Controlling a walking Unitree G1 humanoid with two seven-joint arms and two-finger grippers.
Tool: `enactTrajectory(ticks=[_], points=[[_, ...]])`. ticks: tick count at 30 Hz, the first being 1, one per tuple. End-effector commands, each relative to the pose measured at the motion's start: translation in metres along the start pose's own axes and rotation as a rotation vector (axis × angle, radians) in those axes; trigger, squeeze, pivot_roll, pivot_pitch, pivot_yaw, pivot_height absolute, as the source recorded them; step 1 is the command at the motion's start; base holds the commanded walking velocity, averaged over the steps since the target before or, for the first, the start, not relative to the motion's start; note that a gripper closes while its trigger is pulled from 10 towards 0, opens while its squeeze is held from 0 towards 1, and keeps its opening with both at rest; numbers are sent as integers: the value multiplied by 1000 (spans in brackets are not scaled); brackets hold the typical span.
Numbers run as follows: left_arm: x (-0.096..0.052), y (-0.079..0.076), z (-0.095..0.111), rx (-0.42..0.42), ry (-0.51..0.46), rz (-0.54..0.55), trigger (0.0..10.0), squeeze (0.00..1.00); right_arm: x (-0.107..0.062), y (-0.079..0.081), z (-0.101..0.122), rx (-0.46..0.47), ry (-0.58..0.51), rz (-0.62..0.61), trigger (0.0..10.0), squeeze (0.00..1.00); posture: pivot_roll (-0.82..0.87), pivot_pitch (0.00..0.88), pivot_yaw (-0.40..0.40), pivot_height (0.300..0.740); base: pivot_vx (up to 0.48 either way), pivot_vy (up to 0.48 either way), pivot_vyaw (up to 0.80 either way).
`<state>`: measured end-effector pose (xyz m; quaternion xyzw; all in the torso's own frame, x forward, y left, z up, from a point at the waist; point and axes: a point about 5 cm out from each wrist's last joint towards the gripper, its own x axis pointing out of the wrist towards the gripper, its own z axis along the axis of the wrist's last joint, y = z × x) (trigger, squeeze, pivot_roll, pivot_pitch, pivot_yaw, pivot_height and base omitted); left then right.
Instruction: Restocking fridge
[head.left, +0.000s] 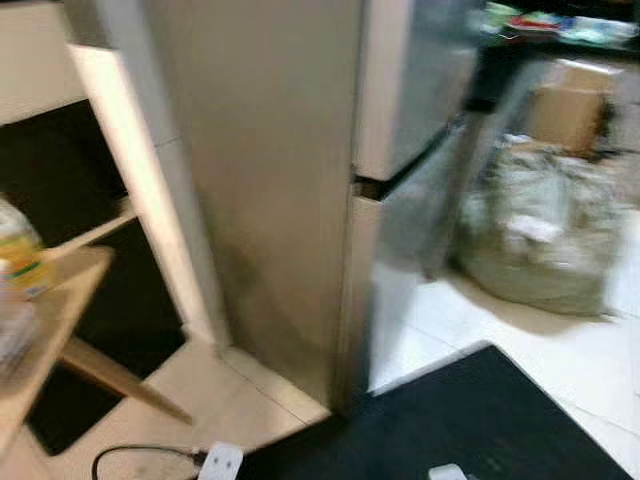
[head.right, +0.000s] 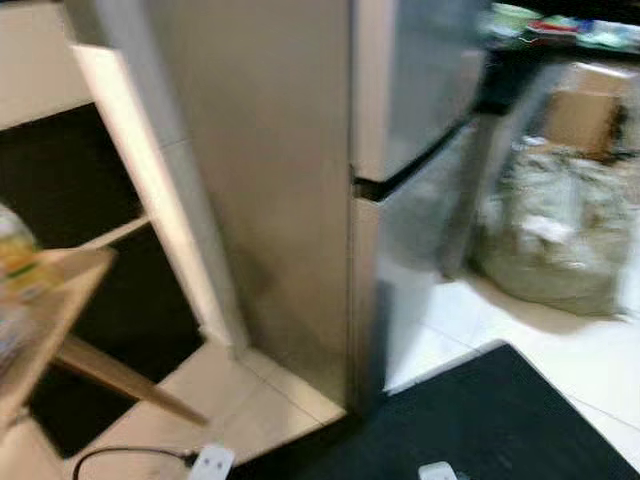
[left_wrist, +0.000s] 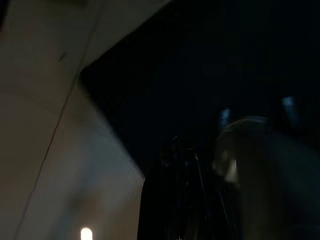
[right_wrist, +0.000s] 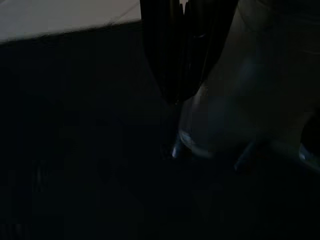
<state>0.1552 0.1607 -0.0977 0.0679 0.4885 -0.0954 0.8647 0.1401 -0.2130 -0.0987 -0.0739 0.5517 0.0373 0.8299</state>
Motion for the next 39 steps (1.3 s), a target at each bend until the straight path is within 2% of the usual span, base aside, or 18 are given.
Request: enactTrajectory(ticks=[1,3,6,14,29,39], points=[[0,0,1,-3,0,-11,10000,0,0,3,-3,4,9,5,10000,0,-29,6,4,740,0,0,800],[1,-3,2,-39,-1,-35,10000,0,0,2,-3,0,10,2,10000,0,-28,6,1,740,0,0,313],[1,-3,2,-49,-2,-37,10000,0,0,2,-3,-2,9,-2,10000,0,-31,5,0,740,0,0,0],[1,-3,2,-33,8,-31,10000,0,0,0,-2,-8,7,-7,10000,0,-35,0,-4,740,0,0,0],[1,-2,4,-29,8,-37,10000,0,0,-2,2,-18,3,1,10000,0,-32,0,-7,740,0,0,800],[0,-2,0,-42,20,-46,10000,0,1,3,1,-10,5,9,10000,0,-27,0,1,740,0,0,800]])
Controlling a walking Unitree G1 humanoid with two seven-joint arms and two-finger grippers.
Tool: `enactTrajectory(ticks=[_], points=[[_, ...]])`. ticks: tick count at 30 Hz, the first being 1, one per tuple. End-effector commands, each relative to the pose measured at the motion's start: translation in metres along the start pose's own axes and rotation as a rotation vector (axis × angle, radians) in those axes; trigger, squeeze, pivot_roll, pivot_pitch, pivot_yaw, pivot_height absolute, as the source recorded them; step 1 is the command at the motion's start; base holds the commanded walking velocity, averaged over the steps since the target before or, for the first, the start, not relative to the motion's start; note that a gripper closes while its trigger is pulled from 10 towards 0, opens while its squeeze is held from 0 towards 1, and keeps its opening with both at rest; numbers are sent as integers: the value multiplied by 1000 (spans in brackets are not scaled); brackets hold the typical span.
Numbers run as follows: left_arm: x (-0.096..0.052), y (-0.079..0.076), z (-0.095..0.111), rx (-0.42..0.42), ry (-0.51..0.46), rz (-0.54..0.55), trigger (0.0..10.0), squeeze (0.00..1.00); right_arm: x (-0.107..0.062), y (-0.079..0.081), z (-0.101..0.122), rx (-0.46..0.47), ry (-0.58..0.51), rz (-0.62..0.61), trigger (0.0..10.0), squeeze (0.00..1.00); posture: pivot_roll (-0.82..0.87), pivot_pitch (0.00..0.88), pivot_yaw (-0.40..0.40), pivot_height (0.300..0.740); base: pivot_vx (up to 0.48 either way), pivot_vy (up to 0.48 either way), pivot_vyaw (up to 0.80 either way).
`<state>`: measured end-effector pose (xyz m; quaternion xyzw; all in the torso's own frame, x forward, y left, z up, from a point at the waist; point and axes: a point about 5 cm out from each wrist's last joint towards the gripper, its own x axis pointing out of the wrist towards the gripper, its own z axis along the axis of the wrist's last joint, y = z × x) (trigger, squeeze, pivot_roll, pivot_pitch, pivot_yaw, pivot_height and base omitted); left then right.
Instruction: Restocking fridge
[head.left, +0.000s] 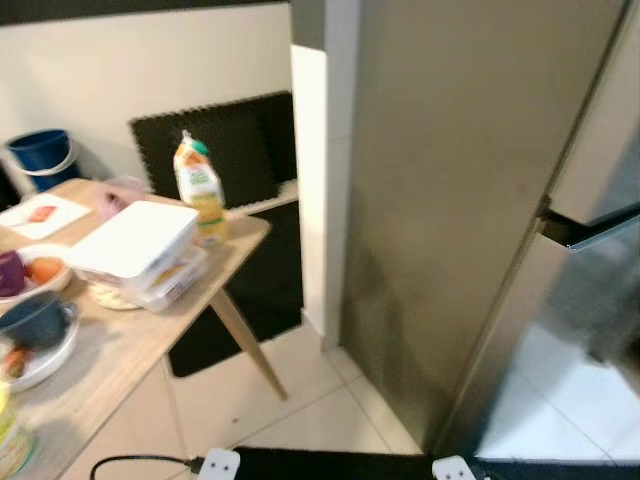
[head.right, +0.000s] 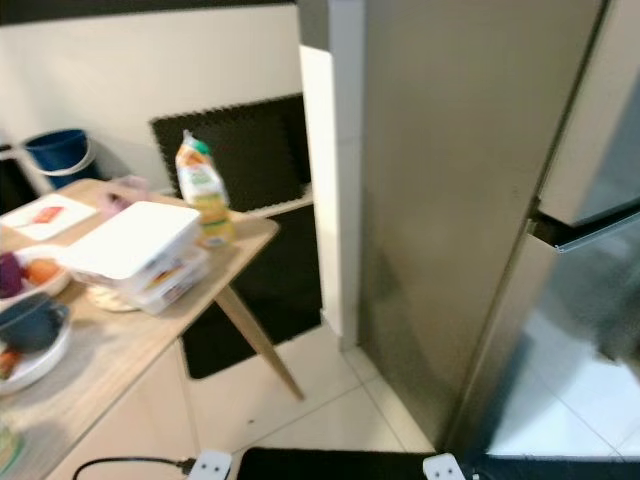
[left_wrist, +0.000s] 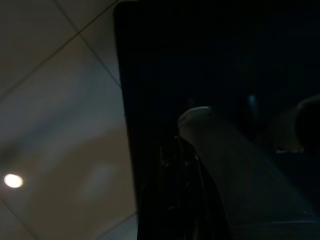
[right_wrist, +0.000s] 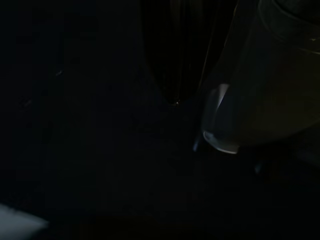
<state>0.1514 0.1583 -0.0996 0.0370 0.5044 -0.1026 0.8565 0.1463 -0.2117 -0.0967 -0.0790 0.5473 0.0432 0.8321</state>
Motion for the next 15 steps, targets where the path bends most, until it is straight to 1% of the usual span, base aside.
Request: enactTrajectory(ticks=[1,2,15], points=[[0,1,3,6,-7,-2,10000,0,0,3,-6,6,17,7,10000,0,-27,0,2,740,0,0,800],[0,1,3,6,-7,-3,10000,0,0,4,-7,7,18,8,10000,0,-27,0,2,740,0,0,800],[0,0,2,-6,-2,-19,10000,0,0,4,-8,8,22,6,10000,0,-30,0,3,740,0,0,0]])
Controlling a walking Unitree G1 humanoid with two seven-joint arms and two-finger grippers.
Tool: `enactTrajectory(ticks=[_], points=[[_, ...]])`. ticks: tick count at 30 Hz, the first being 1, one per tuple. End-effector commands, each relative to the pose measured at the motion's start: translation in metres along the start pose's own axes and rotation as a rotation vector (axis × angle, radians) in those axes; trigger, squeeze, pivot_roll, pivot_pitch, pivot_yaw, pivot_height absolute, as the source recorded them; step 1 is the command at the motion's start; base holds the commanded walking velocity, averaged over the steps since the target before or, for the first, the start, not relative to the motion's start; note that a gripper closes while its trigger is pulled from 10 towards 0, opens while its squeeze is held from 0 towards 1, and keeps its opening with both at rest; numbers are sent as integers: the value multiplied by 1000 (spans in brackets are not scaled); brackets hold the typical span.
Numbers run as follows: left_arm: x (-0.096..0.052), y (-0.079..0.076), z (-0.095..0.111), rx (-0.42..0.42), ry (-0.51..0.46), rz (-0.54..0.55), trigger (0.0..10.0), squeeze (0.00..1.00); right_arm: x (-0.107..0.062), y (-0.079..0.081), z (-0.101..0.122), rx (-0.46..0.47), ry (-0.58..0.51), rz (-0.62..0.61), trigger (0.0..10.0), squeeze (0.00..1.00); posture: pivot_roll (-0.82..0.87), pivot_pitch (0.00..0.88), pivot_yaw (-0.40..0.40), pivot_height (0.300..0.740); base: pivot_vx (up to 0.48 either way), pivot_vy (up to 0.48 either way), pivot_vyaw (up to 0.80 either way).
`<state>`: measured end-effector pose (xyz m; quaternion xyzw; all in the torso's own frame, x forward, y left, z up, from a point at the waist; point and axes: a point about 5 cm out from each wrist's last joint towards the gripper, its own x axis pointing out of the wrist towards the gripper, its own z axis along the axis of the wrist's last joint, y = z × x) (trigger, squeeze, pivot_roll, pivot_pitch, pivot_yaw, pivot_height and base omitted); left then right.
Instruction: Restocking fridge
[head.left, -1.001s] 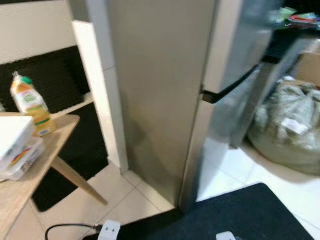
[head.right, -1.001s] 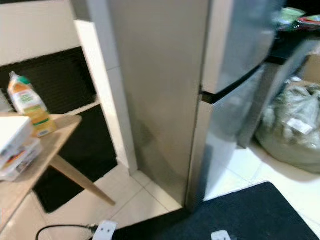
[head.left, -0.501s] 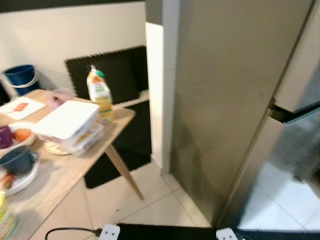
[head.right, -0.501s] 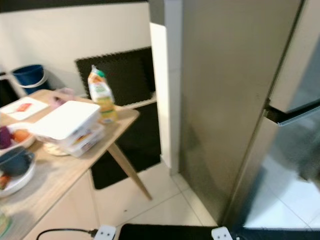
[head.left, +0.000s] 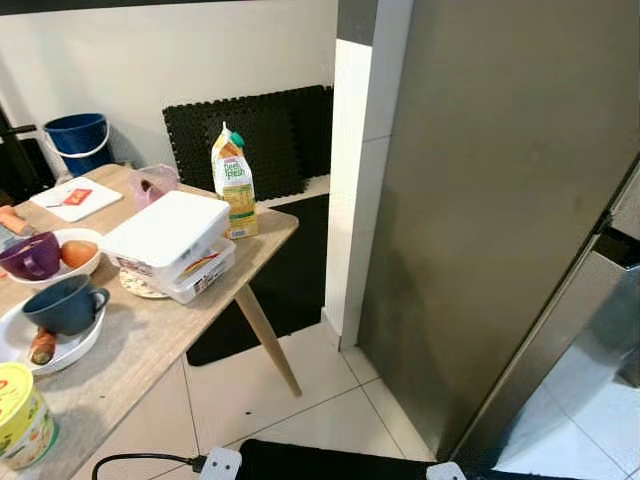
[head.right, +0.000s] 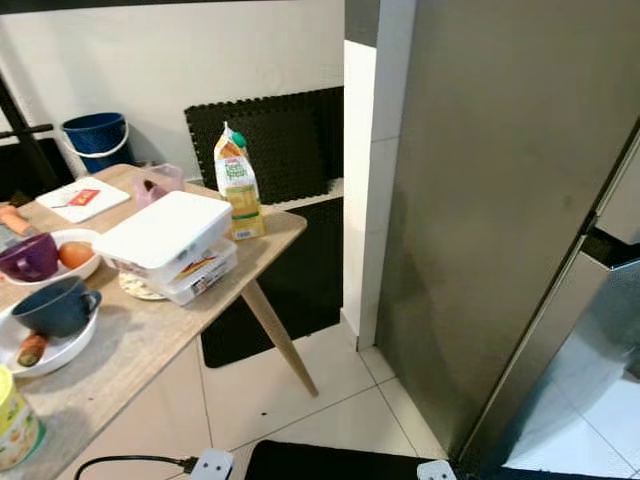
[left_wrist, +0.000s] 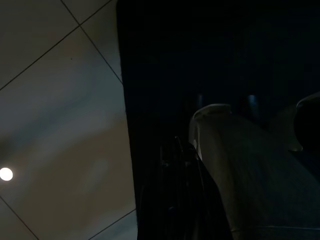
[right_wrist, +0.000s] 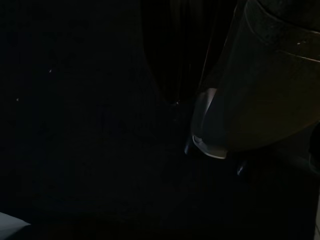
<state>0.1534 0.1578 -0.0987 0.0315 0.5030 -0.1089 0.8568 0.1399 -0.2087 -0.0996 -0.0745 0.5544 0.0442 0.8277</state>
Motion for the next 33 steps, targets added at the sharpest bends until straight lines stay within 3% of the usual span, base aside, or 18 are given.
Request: enactTrajectory(ticks=[1,10,33], points=[[0,1,0,-3,3,-3,10000,0,0,0,-2,2,6,-2,10000,0,-30,0,3,740,0,0,0],[0,0,0,-7,6,-11,10000,0,0,-1,-1,-1,4,-2,10000,0,-28,0,1,740,0,0,-185],[0,-2,-2,-11,15,-25,10000,0,0,-3,0,-10,7,-6,10000,0,-32,1,-1,740,0,0,733]])
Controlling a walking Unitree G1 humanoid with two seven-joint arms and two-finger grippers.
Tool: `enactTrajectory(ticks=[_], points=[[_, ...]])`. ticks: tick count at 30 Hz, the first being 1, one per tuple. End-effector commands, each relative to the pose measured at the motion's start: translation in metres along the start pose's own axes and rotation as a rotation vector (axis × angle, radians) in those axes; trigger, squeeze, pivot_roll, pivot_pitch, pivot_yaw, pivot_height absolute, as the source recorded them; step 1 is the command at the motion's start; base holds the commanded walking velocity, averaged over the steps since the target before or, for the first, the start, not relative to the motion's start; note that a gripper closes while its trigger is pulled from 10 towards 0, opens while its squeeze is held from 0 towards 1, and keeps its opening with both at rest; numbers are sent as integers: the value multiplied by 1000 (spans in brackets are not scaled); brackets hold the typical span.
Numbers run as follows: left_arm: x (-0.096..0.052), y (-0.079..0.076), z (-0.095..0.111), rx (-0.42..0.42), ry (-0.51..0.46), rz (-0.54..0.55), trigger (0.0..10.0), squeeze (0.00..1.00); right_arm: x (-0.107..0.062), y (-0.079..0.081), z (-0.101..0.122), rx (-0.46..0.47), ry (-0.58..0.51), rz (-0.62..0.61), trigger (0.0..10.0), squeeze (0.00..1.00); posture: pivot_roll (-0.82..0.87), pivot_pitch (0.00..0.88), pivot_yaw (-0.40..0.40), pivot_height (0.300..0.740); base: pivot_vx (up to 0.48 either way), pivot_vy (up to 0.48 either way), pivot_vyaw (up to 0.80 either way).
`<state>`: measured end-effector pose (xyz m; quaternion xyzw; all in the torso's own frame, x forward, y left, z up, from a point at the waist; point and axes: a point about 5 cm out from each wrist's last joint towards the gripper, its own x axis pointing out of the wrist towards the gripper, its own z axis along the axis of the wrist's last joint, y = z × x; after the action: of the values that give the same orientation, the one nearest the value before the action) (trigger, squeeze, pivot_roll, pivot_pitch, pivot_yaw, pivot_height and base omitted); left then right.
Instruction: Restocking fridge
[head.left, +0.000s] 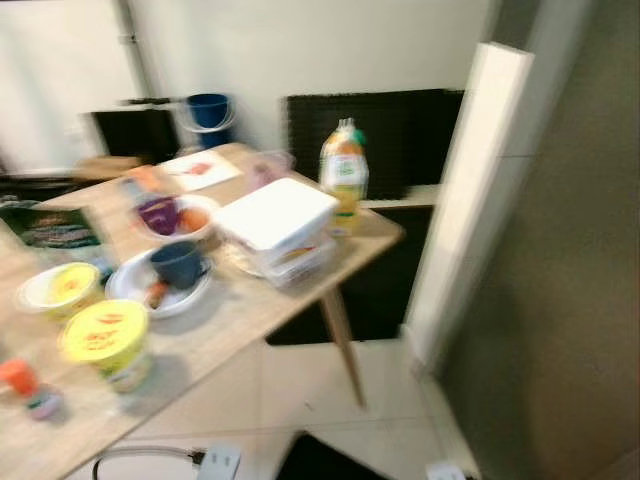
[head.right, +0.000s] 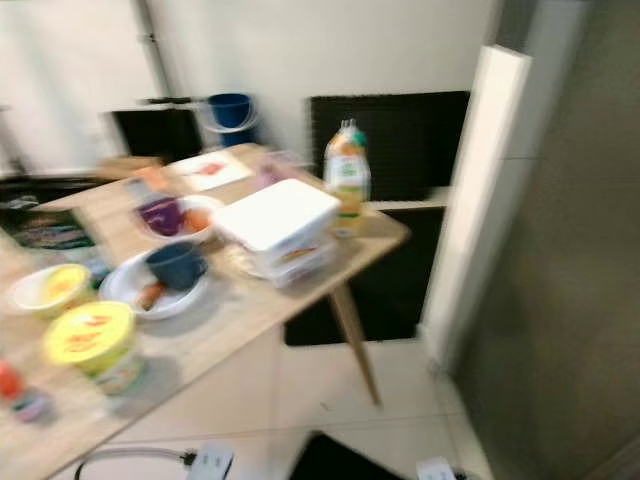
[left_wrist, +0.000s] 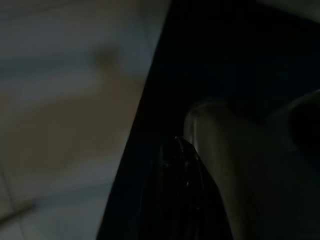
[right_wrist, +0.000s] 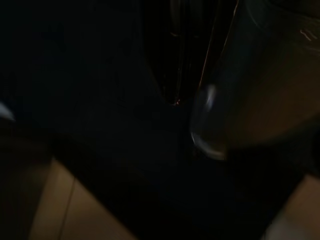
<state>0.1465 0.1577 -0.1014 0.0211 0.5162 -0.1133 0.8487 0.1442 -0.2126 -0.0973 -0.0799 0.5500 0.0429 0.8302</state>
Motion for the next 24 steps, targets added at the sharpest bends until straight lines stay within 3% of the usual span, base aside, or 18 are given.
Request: enactTrajectory(ticks=[1,13,24], points=[[1,0,5,5,-13,-5,10000,0,0,2,-4,-2,17,3,10000,0,-32,1,-2,740,0,0,0],[0,1,3,7,-5,-9,10000,0,0,3,-7,-5,26,4,10000,0,-30,0,-2,740,0,0,0],[0,4,5,1,-5,6,10000,0,0,3,-7,-8,26,5,10000,0,-27,0,0,740,0,-403,0]])
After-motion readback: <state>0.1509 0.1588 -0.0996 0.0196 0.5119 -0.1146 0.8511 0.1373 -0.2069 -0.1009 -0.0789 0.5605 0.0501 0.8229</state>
